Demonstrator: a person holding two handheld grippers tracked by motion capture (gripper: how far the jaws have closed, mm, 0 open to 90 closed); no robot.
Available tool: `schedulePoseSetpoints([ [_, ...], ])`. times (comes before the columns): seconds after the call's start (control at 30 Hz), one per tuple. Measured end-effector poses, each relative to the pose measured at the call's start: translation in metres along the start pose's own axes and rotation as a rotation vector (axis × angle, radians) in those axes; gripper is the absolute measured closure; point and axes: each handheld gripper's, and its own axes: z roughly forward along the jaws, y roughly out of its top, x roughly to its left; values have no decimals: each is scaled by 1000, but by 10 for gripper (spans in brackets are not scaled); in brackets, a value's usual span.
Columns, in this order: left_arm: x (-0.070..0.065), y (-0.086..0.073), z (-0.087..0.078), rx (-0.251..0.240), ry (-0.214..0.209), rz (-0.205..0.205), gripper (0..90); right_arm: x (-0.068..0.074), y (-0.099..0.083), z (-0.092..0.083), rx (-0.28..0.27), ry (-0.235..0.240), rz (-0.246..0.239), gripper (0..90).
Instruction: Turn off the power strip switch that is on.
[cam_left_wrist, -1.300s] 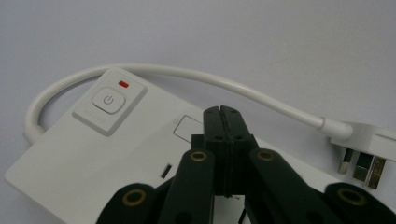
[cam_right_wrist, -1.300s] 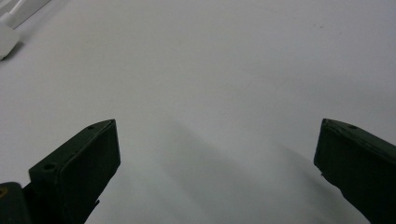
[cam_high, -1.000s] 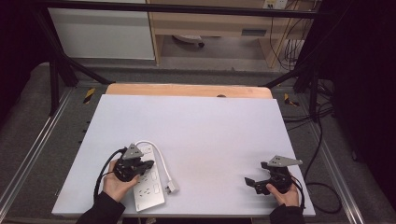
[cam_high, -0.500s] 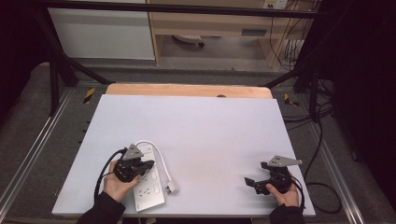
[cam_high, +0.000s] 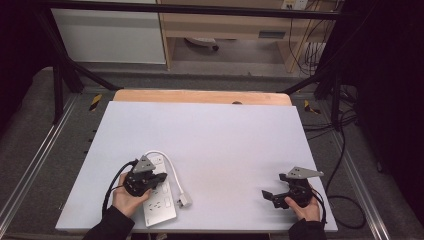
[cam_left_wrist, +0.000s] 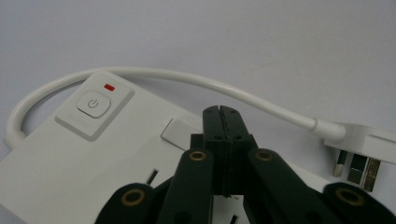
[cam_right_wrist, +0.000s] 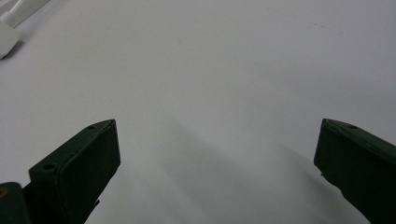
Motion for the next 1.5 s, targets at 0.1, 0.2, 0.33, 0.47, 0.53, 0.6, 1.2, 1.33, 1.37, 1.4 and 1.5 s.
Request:
schedulePoseSetpoints([
  [0.1, 0, 0, -1, 6, -9, 0, 900, 0, 0, 0, -1, 0, -1, 10],
  [0.2, 2, 1, -4, -9, -2, -4, 900, 0, 0, 0, 1, -1, -2, 10],
  [0.33, 3, 3, -10, -20, -1, -5, 900, 0, 0, 0, 3, 1, 2, 10],
  [0.47, 4, 4, -13, -22, 5, -12, 900, 0, 0, 0, 4, -1, -2, 10],
  [0.53, 6, 4, -16, -25, 7, -18, 900, 0, 0, 0, 4, -1, -2, 10],
  [0.6, 8, 4, -19, -25, 12, -25, 897, 0, 0, 0, 3, -3, -3, 10],
  [1.2, 25, -3, -45, -19, 88, -37, 479, 0, 0, 0, 6, -3, -2, 10],
  [1.33, 29, -8, -48, -8, 98, -32, 351, 0, 0, 0, 2, -5, -3, 11],
  [1.37, 29, -9, -48, -3, 105, -34, 300, 0, 0, 0, 3, -5, -3, 10],
  [1.4, 30, -11, -49, 4, 109, -35, 268, 0, 0, 0, 5, -4, -3, 10],
  [1.5, 34, -16, -50, 15, 112, -42, 165, 0, 0, 0, 2, -5, -2, 10],
])
